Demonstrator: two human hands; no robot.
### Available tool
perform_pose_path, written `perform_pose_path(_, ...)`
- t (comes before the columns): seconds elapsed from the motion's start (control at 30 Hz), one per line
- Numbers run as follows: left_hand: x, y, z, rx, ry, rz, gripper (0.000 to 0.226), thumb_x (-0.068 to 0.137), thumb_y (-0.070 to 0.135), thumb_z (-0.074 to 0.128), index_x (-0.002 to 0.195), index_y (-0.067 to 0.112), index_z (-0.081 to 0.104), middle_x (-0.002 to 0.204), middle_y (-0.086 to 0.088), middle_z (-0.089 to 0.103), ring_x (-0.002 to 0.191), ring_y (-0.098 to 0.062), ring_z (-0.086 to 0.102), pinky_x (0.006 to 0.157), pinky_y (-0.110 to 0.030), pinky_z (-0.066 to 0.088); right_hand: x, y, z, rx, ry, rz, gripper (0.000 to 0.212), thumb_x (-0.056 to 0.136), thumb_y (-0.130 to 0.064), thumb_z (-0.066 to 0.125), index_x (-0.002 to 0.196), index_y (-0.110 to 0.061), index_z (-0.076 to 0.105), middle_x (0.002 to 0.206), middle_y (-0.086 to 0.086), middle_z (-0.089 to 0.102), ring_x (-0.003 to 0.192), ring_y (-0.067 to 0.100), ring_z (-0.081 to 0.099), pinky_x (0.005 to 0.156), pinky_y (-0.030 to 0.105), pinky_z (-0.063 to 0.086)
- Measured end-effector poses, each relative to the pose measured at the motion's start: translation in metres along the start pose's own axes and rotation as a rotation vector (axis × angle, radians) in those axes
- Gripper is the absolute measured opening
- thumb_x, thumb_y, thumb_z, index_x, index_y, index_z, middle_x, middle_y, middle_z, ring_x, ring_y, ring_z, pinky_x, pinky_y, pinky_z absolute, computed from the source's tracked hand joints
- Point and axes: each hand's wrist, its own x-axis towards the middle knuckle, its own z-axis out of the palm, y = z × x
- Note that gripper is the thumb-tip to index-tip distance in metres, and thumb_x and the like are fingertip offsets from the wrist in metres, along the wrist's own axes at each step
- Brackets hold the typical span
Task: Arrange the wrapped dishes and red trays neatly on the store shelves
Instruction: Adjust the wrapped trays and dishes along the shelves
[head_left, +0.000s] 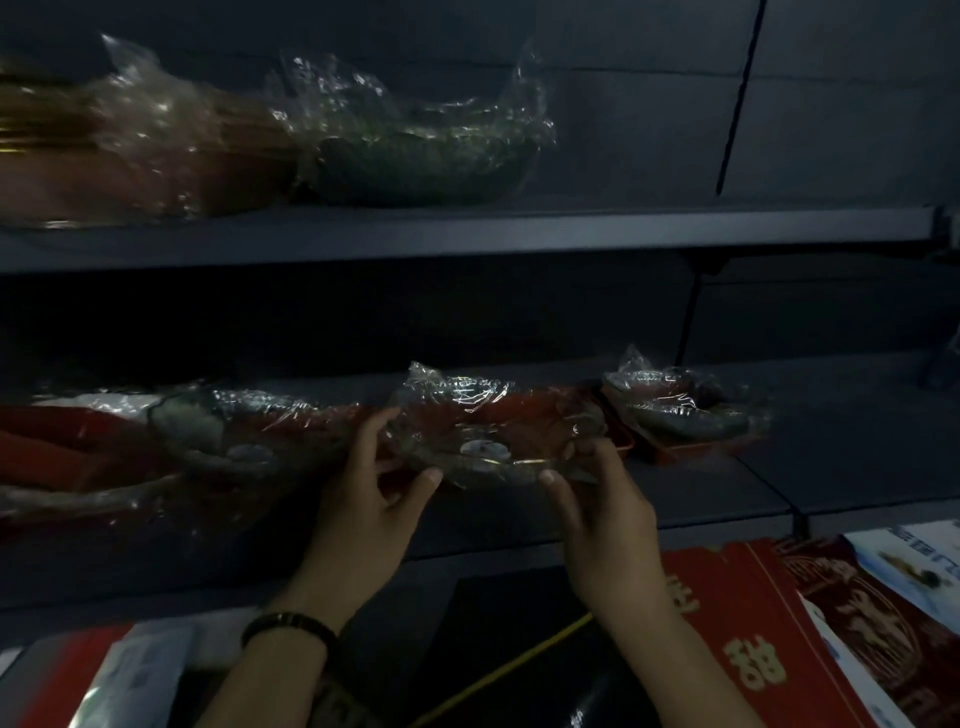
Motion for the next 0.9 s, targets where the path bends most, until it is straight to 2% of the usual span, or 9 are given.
perform_pose_path(0.17, -0.029, 0.025, -0.015, 0.015, 0.039, 0.035, 0.053, 0.097, 0.027, 0.075, 0.136, 0.050, 0.048, 0.116, 0.027, 0.061, 0.109, 0.001, 0.068, 0.091, -0.018, 0.055, -0.010, -0.042, -0.021, 0.064, -0.018, 0.017, 0.014, 0.101, -0.040, 0.065, 0.113, -0.042, 0.058, 0.108, -0.018, 0.070, 0.101, -0.004, 0.064, 0.079, 0.007, 0.047)
perform_pose_path(0.27, -0.042, 0.046, -0.030, 0.042, 0.064, 0.108, 0.043, 0.093, 0.036, 0.077, 0.127, 0.052, 0.057, 0.128, 0.010, 0.063, 0.113, -0.002, 0.069, 0.096, -0.021, 0.059, -0.016, -0.070, -0.040, 0.105, -0.022, 0.005, 0.013, 0.099, -0.038, 0.067, 0.108, -0.045, 0.059, 0.105, -0.022, 0.070, 0.091, -0.004, 0.065, 0.072, 0.011, 0.047)
perform_pose_path(0.33, -0.052, 0.067, -0.043, 0.051, 0.081, 0.155, 0.036, 0.089, 0.044, 0.075, 0.121, 0.052, 0.061, 0.126, 0.005, 0.066, 0.109, -0.004, 0.072, 0.096, -0.024, 0.061, -0.019, -0.089, -0.056, 0.115, -0.053, -0.008, 0.018, 0.098, -0.034, 0.070, 0.108, -0.045, 0.060, 0.106, -0.030, 0.068, 0.080, -0.006, 0.065, 0.069, 0.013, 0.048)
perform_pose_path(0.47, -0.075, 0.114, -0.070, 0.076, 0.164, 0.243, 0.028, 0.087, 0.046, 0.076, 0.113, 0.051, 0.068, 0.120, 0.004, 0.063, 0.101, -0.008, 0.075, 0.095, -0.027, 0.061, -0.022, -0.126, -0.089, 0.121, -0.084, -0.005, 0.019, 0.098, -0.029, 0.072, 0.105, -0.045, 0.064, 0.100, -0.024, 0.074, 0.088, -0.001, 0.072, 0.074, 0.027, 0.059)
perform_pose_path(0.57, -0.092, 0.151, -0.086, 0.058, 0.204, 0.271, 0.032, 0.077, 0.054, 0.078, 0.108, 0.051, 0.072, 0.117, 0.001, 0.063, 0.099, -0.013, 0.077, 0.094, -0.032, 0.062, -0.023, -0.157, -0.115, 0.100, -0.062, -0.059, 0.016, 0.097, -0.037, 0.072, 0.106, -0.049, 0.066, 0.098, -0.023, 0.075, 0.090, -0.004, 0.071, 0.071, 0.014, 0.051)
perform_pose_path(0.7, -0.106, 0.198, -0.104, 0.002, 0.233, 0.300, 0.039, 0.072, 0.059, 0.079, 0.110, 0.051, 0.073, 0.120, 0.003, 0.066, 0.105, -0.015, 0.076, 0.095, -0.033, 0.062, -0.021, -0.200, -0.147, 0.114, -0.041, -0.086, 0.020, 0.093, -0.051, 0.071, 0.112, -0.052, 0.066, 0.104, -0.013, 0.078, 0.098, 0.005, 0.074, 0.082, 0.031, 0.061)
perform_pose_path(0.77, -0.110, 0.221, -0.112, 0.027, 0.250, 0.323, 0.035, 0.077, 0.057, 0.081, 0.110, 0.053, 0.072, 0.120, 0.009, 0.065, 0.105, -0.006, 0.072, 0.091, -0.024, 0.060, -0.018, -0.223, -0.160, 0.126, -0.020, -0.097, 0.022, 0.091, -0.054, 0.071, 0.113, -0.053, 0.067, 0.098, -0.009, 0.079, 0.089, 0.009, 0.076, 0.077, 0.038, 0.063)
perform_pose_path(0.83, -0.111, 0.245, -0.122, 0.062, 0.272, 0.328, 0.028, 0.081, 0.054, 0.081, 0.107, 0.055, 0.069, 0.117, 0.016, 0.063, 0.098, 0.005, 0.067, 0.078, -0.011, 0.052, -0.014, -0.245, -0.171, 0.155, -0.024, -0.111, 0.018, 0.092, -0.053, 0.072, 0.110, -0.051, 0.067, 0.089, -0.008, 0.081, 0.076, 0.014, 0.076, 0.070, 0.044, 0.064)
perform_pose_path(0.9, -0.107, 0.265, -0.136, 0.108, 0.300, 0.353, 0.033, 0.081, 0.059, 0.080, 0.111, 0.054, 0.069, 0.115, 0.014, 0.065, 0.098, 0.002, 0.067, 0.078, -0.013, 0.053, -0.006, -0.266, -0.179, 0.153, -0.034, -0.154, 0.014, 0.093, -0.050, 0.072, 0.106, -0.049, 0.067, 0.083, -0.011, 0.080, 0.075, 0.013, 0.077, 0.073, 0.046, 0.065)
